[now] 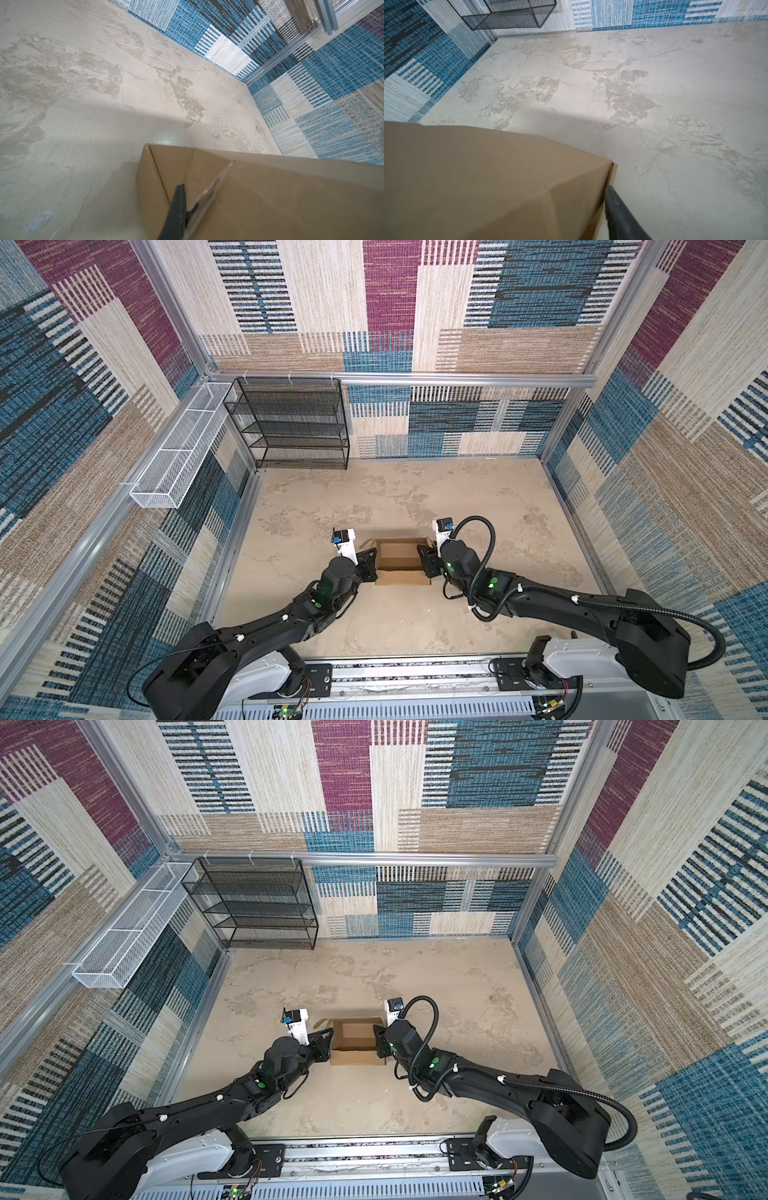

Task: Fold the paper box

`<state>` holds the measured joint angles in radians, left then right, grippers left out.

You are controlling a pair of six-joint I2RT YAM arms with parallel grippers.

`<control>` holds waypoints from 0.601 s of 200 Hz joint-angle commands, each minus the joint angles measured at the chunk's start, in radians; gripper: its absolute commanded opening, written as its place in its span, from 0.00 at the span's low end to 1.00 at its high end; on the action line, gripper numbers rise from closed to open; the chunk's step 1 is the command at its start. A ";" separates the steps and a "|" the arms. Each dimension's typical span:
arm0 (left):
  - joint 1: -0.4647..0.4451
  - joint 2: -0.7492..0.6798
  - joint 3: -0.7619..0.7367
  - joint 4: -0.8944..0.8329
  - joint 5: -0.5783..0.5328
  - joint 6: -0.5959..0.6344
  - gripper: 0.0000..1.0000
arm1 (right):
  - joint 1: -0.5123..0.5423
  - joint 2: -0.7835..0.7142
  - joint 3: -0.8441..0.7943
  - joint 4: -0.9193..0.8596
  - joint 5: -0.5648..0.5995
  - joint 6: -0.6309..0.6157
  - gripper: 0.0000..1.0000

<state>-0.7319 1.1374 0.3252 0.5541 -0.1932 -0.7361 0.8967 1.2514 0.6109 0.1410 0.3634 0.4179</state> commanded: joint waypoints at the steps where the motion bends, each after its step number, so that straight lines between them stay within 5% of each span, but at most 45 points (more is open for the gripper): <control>1: -0.004 0.001 -0.009 -0.124 0.015 0.013 0.00 | 0.000 -0.040 -0.023 0.037 -0.038 -0.004 0.55; 77: -0.018 -0.003 -0.008 -0.125 -0.008 0.023 0.00 | 0.005 -0.293 -0.132 -0.014 -0.067 -0.008 0.62; 120: -0.023 -0.010 -0.014 -0.124 -0.012 0.033 0.00 | 0.008 -0.374 -0.053 -0.166 -0.054 -0.047 0.62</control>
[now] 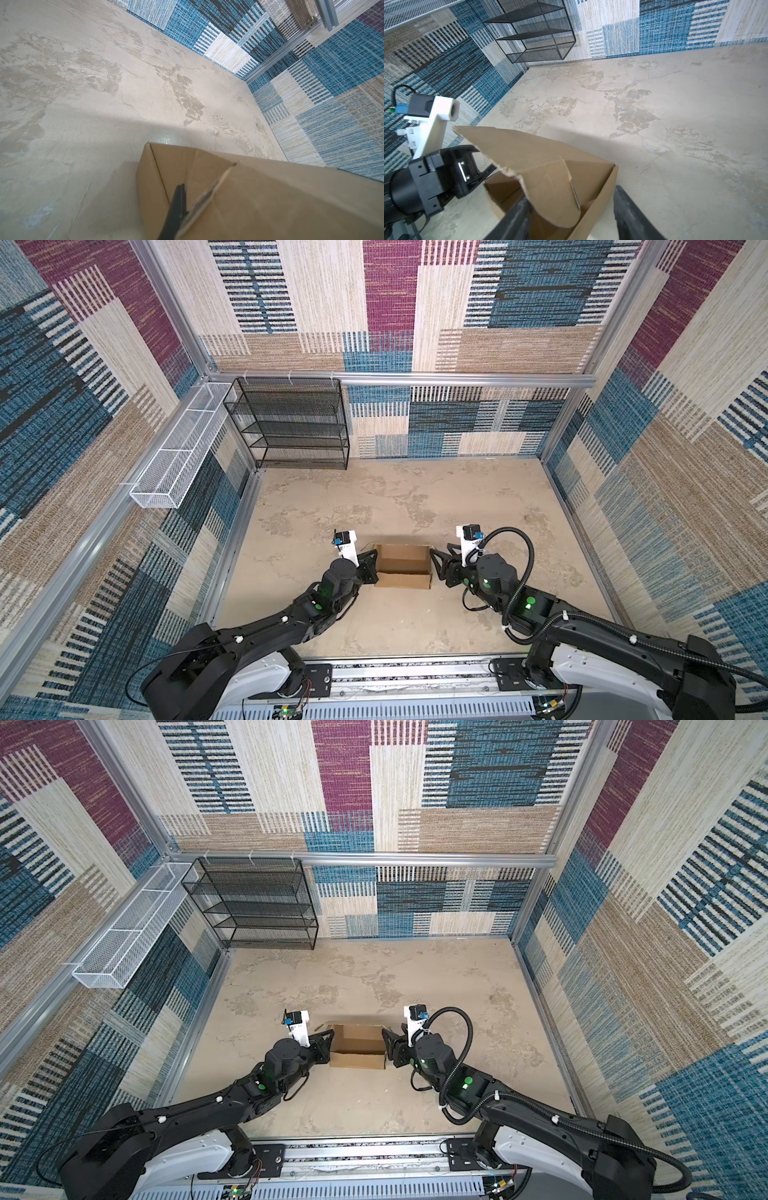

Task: Fold the paper box

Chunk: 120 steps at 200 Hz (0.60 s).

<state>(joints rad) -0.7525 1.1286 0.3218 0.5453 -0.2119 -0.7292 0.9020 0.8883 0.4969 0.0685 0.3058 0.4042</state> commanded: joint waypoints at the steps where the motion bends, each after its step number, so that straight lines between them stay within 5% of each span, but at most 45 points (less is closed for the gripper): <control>1: -0.002 -0.001 -0.010 -0.115 0.007 0.026 0.00 | 0.003 -0.010 0.067 -0.100 0.005 -0.034 0.62; 120: -0.004 -0.012 -0.003 -0.137 0.003 0.042 0.00 | 0.096 0.450 0.781 -0.696 -0.091 -0.297 0.61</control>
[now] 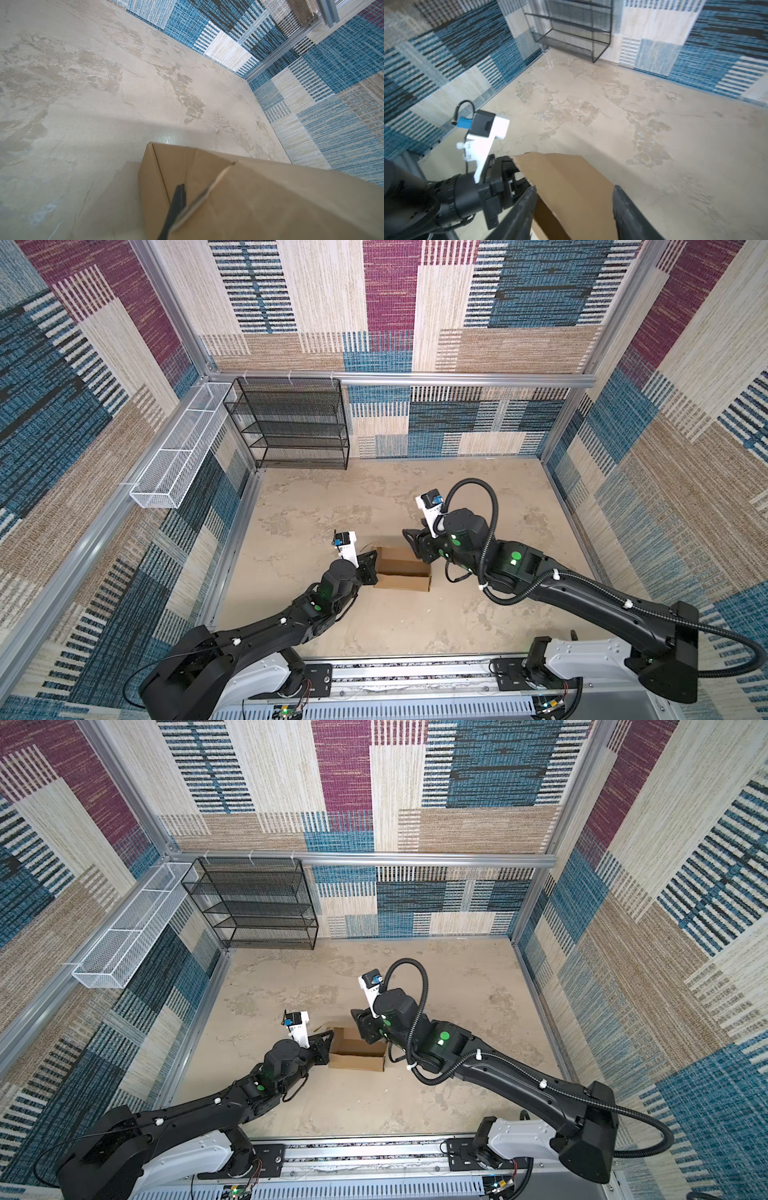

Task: Fold the paper box

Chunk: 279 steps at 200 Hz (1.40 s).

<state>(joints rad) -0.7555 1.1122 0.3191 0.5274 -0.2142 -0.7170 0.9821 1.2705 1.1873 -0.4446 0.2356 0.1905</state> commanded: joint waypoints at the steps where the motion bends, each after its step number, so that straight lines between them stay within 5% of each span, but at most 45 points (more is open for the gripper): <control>1: -0.001 0.004 0.000 -0.119 0.005 0.030 0.00 | 0.016 0.071 0.094 -0.186 -0.021 -0.087 0.61; 102: -0.001 -0.004 -0.005 -0.119 0.004 0.026 0.00 | 0.018 0.299 0.293 -0.383 0.015 -0.244 0.76; 279: -0.001 -0.020 -0.006 -0.133 -0.006 0.021 0.04 | 0.039 0.334 0.147 -0.224 -0.019 -0.296 0.43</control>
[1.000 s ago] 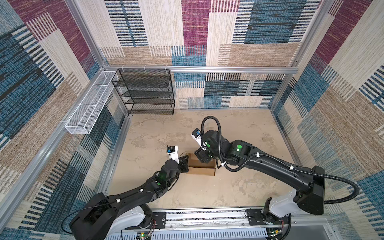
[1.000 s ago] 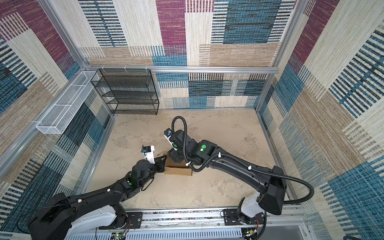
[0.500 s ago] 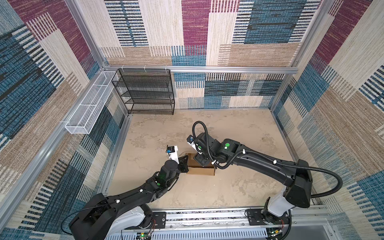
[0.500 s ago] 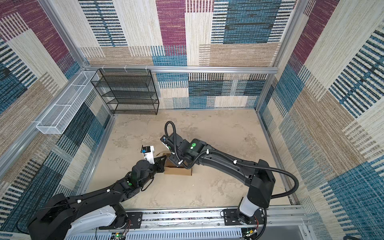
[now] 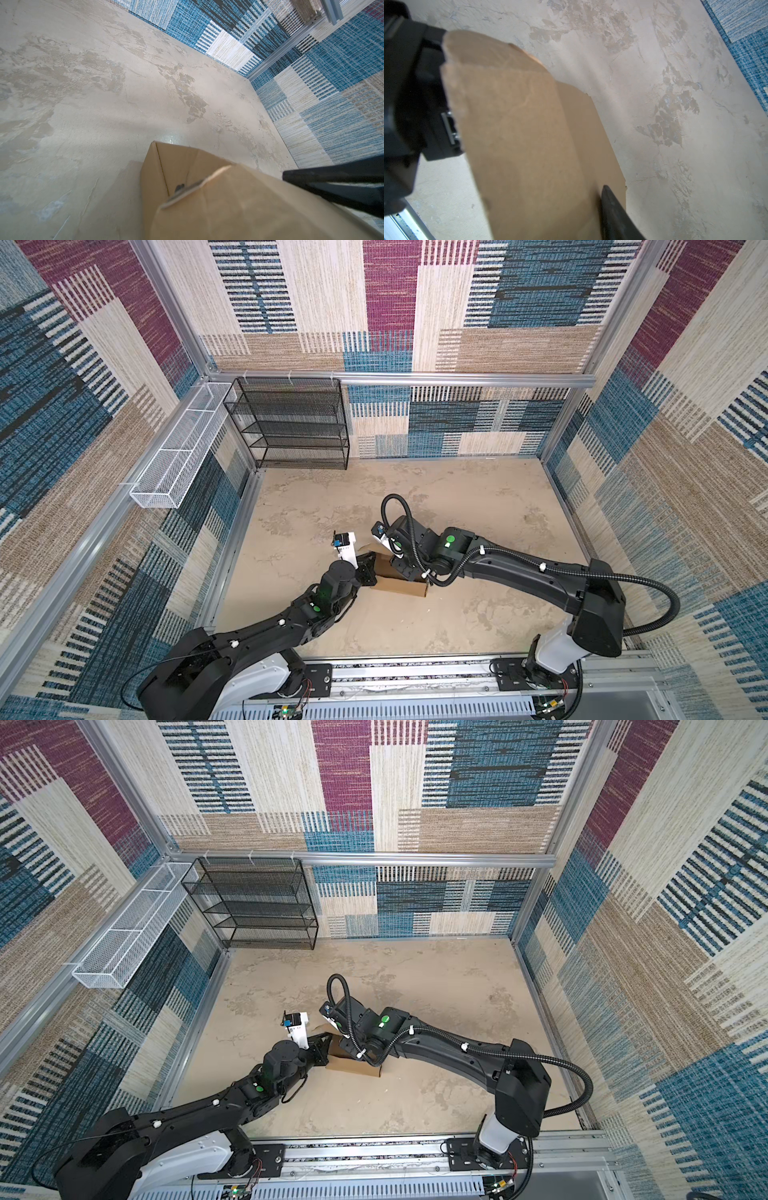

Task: Fold the paper box

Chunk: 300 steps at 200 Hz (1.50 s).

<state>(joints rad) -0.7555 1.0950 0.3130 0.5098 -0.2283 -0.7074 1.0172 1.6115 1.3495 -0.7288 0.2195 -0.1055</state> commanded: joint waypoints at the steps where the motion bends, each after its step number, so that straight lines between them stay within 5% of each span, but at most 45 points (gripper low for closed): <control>1: -0.001 -0.003 0.001 -0.116 0.007 0.012 0.04 | 0.003 -0.008 -0.016 0.060 -0.003 0.000 0.43; 156: -0.001 -0.154 -0.064 -0.192 -0.002 -0.015 0.19 | 0.064 -0.013 -0.131 0.137 0.014 0.030 0.37; 300: -0.001 -0.624 -0.169 -0.611 -0.059 -0.078 0.38 | 0.076 0.016 -0.134 0.167 -0.009 0.055 0.43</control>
<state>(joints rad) -0.7555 0.5453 0.1493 0.0299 -0.2535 -0.7597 1.0889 1.6165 1.2053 -0.5789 0.2192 -0.0570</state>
